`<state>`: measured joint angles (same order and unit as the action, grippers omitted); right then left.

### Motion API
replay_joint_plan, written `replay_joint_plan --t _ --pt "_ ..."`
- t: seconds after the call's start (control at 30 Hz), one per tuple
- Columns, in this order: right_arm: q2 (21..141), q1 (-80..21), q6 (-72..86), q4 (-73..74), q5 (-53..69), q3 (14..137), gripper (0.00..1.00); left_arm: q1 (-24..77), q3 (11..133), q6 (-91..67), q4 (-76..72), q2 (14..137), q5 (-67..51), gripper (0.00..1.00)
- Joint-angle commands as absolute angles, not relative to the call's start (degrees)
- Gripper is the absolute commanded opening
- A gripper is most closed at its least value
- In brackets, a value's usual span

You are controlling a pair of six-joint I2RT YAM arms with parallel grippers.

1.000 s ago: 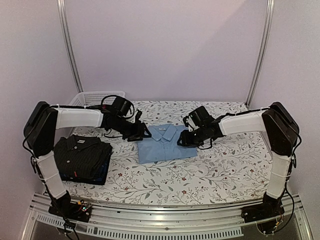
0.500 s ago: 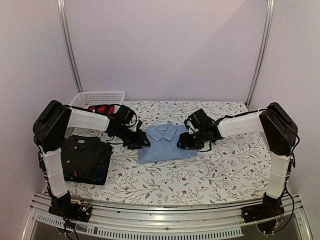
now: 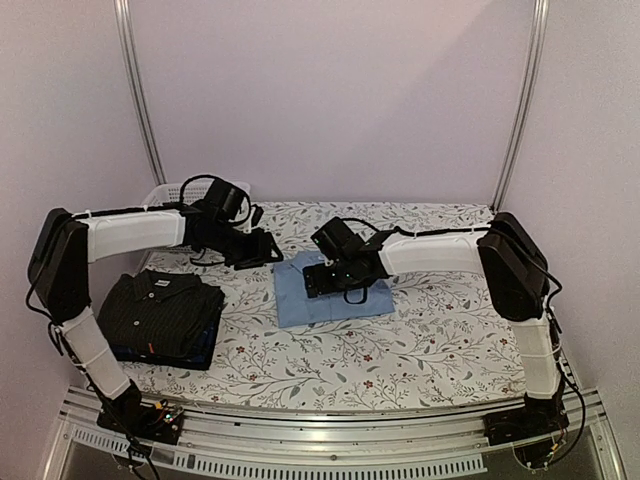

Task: Fold and stack the long sleeve shirts
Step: Smooth out the square-folded shirt at the center of the board, then move the square-folded shirt to the center of the board.

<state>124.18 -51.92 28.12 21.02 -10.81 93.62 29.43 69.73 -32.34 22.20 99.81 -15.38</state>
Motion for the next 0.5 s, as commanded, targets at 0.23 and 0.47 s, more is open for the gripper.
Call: replay_joint_plan --t 0.23,0.47 --pt "131.2 -52.6 30.7 28.2 -18.0 92.0 0.95 26.5 68.4 -30.5 25.8 93.5 -13.6 0.61" --pt "124.0 -52.5 36.0 27.9 -20.8 77.4 0.97 26.2 69.1 -30.1 26.3 93.5 -14.0 0.61"
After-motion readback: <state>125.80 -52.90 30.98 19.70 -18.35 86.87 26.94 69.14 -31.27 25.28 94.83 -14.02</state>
